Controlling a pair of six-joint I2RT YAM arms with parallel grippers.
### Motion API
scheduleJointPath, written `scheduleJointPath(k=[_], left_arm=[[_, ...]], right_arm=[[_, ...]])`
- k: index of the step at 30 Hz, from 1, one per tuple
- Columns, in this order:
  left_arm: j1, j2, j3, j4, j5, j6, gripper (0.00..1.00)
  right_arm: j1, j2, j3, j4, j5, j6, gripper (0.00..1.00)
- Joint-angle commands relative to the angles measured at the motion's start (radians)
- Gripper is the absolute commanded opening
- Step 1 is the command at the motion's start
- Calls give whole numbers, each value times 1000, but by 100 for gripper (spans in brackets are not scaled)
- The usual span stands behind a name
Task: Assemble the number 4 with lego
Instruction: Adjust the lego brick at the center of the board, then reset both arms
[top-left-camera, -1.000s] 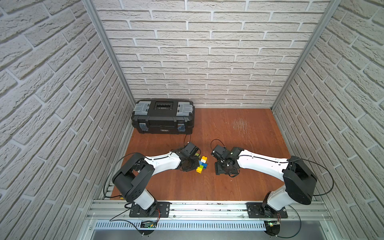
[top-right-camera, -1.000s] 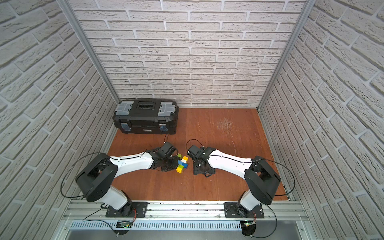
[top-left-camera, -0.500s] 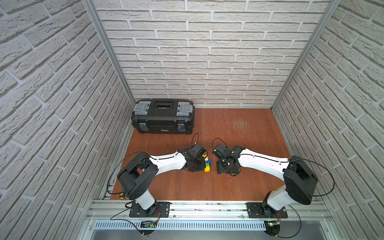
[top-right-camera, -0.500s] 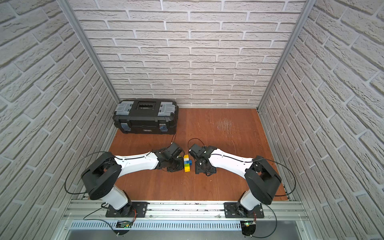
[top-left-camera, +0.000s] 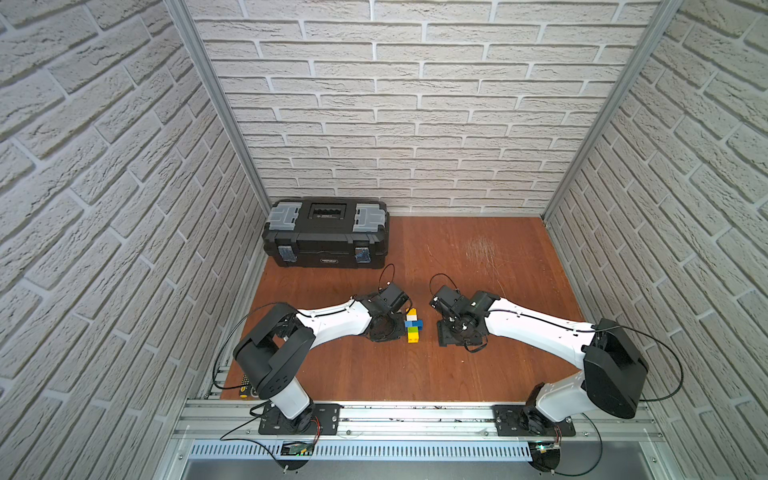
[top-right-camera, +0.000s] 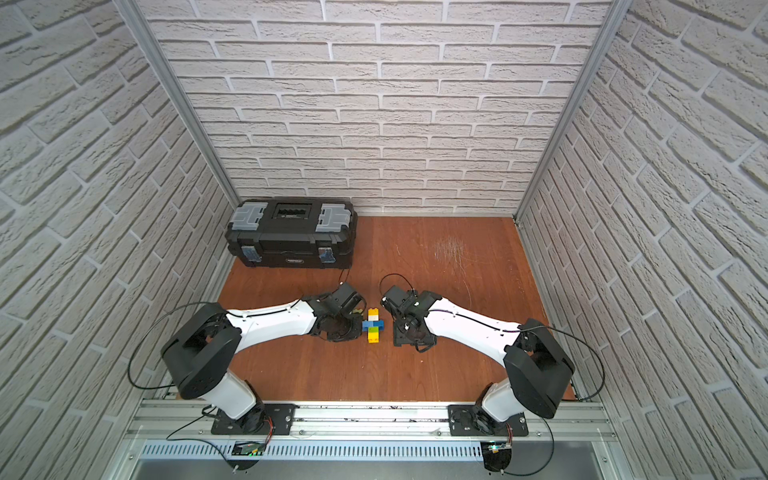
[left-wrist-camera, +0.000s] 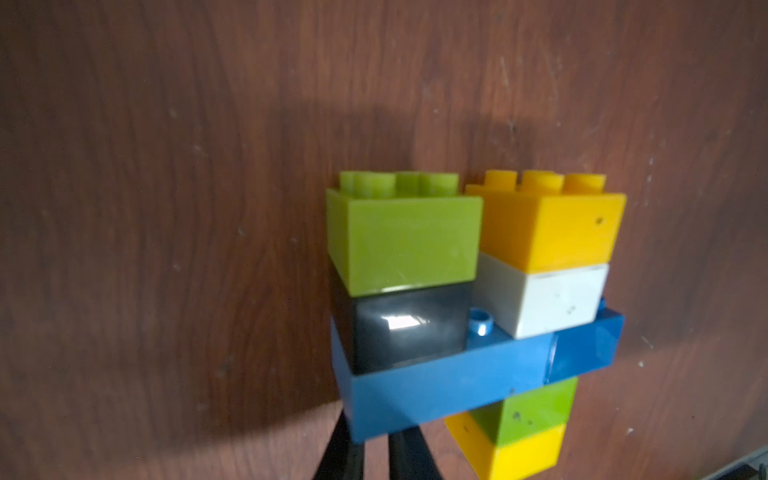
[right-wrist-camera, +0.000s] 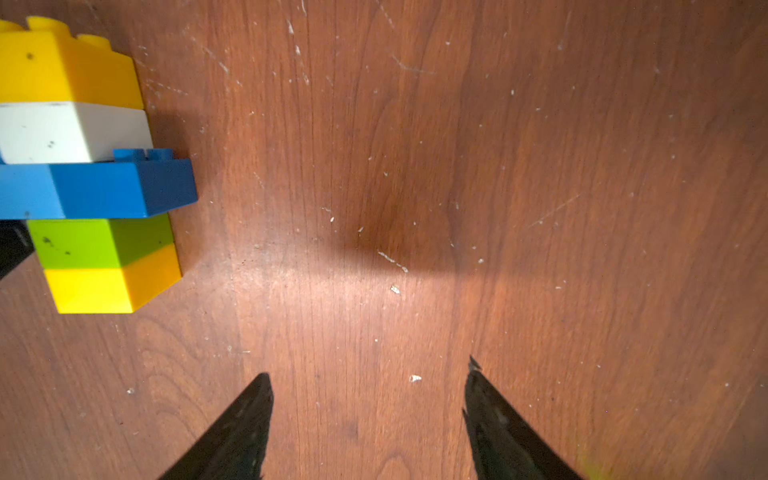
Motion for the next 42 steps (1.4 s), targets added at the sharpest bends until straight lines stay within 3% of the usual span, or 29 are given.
scheduleJointPath(k=[1,9,13,15,19,22,26,28,30,33,35,38,40,42], left_arm=[[14,-1,5,-10,-25,24,16],[-3,-27,14,-23,-5,16,16],[-43,-190,-31,-164,-141,-4,18],[-34,-301,-44,-233,-213,9,26],[59,-462,18,-300,-364,177,46],[187,-514,72,-228,-400,320,55],[322,-521,50,-25,-526,501,55],[390,-488,29,53,-581,559,67],[462,-421,26,88,-613,600,77],[564,-257,69,74,-682,597,92],[625,-218,13,194,-714,619,98],[712,-241,-165,506,-676,665,98],[782,-246,-212,587,-616,667,98],[833,-233,-249,663,-543,704,98]], right_arm=[[-5,-59,6,-28,27,-2,73],[-10,-159,24,-72,92,-5,72],[-26,-242,67,-98,176,-32,73],[-34,-290,86,-97,227,-57,73],[-39,-415,91,-17,329,-125,76],[-39,-524,41,61,474,-149,81],[-41,-651,-122,282,572,-247,89],[-42,-692,-235,385,683,-272,87],[-53,-710,-322,416,800,-278,96],[-161,-654,-381,504,745,-462,99],[-261,-557,-369,507,754,-477,99],[-417,-436,-403,640,823,-526,98],[-536,-370,-460,790,845,-558,98],[-647,-314,-507,911,749,-552,98]])
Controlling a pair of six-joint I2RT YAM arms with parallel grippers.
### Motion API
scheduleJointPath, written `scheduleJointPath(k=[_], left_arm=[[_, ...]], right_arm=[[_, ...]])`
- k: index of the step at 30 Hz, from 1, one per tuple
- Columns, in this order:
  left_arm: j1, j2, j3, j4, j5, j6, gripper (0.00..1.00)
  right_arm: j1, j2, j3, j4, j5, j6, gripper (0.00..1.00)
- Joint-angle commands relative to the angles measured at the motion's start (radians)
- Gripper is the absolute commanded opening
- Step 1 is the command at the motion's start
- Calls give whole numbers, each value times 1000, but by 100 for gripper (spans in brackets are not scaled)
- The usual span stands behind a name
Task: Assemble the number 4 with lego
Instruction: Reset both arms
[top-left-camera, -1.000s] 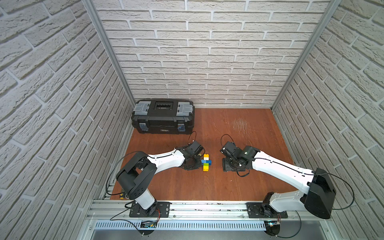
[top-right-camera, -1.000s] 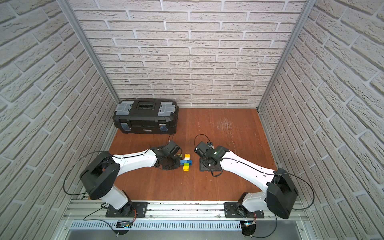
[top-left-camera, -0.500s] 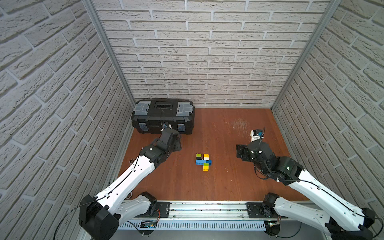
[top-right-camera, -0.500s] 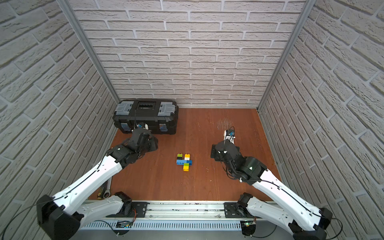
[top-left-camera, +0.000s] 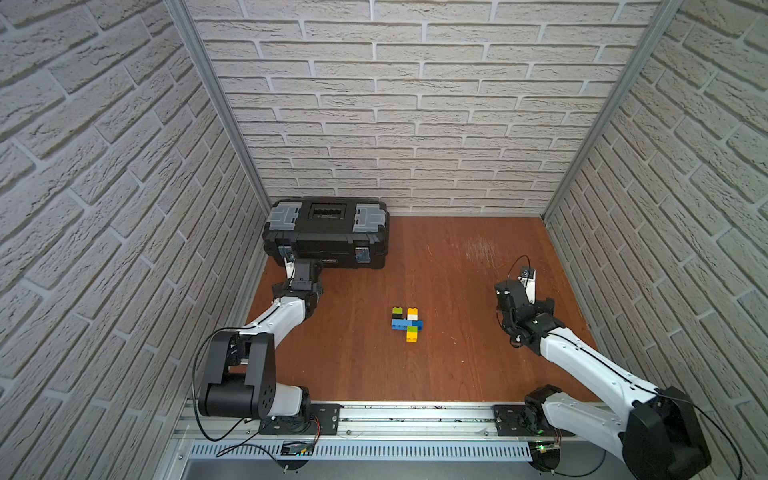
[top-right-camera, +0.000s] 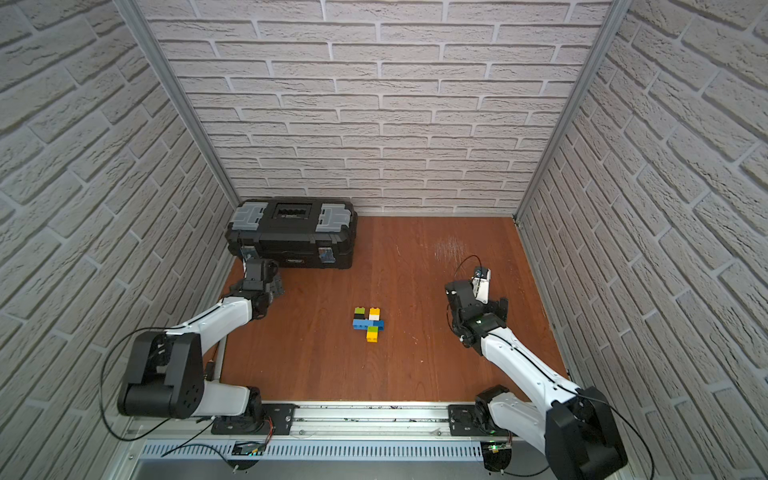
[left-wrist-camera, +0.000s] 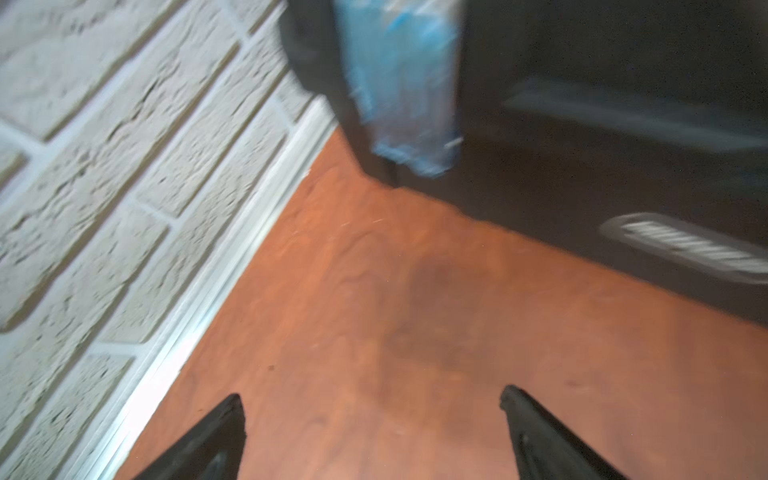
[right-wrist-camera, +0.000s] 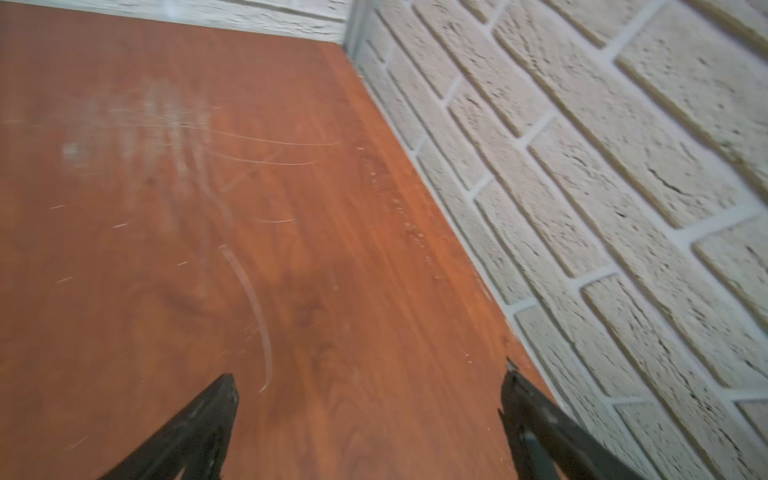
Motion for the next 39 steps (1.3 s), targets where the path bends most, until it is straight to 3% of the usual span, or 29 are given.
scheduleJointPath(k=[1,3,5,6,9,11,13,14,15,17,19,21,27,39], left_arm=[[62,-5,-44,302,104,133,98],[66,17,-83,384,142,213,98],[92,61,-119,467,201,192,98],[98,64,-97,416,217,182,98],[120,75,-133,537,345,196,98],[118,111,-217,742,421,220,98],[83,183,-279,935,420,271,98],[80,167,-274,897,386,259,98],[86,165,-270,880,388,251,98],[86,163,-270,878,390,251,98],[90,168,-272,886,391,249,98],[90,168,-272,890,394,249,98],[67,166,-277,901,345,261,98],[82,165,-273,889,377,254,98]], right_arm=[[-145,76,-74,307,-77,-82,98],[-181,98,-73,390,-218,-142,99],[-224,97,-126,572,-484,-185,99],[-245,108,-142,639,-581,-185,99],[-255,191,-140,799,-629,-213,100],[-255,281,-161,957,-701,-266,97],[-240,434,-176,1161,-782,-327,98],[-230,432,-165,1137,-787,-342,98],[-226,381,-119,969,-781,-345,98],[-225,433,-155,1125,-782,-343,99],[-225,388,-120,969,-774,-341,99],[-225,414,-143,1071,-778,-342,99],[-223,383,-130,991,-777,-344,99],[-223,392,-130,1006,-777,-343,99]])
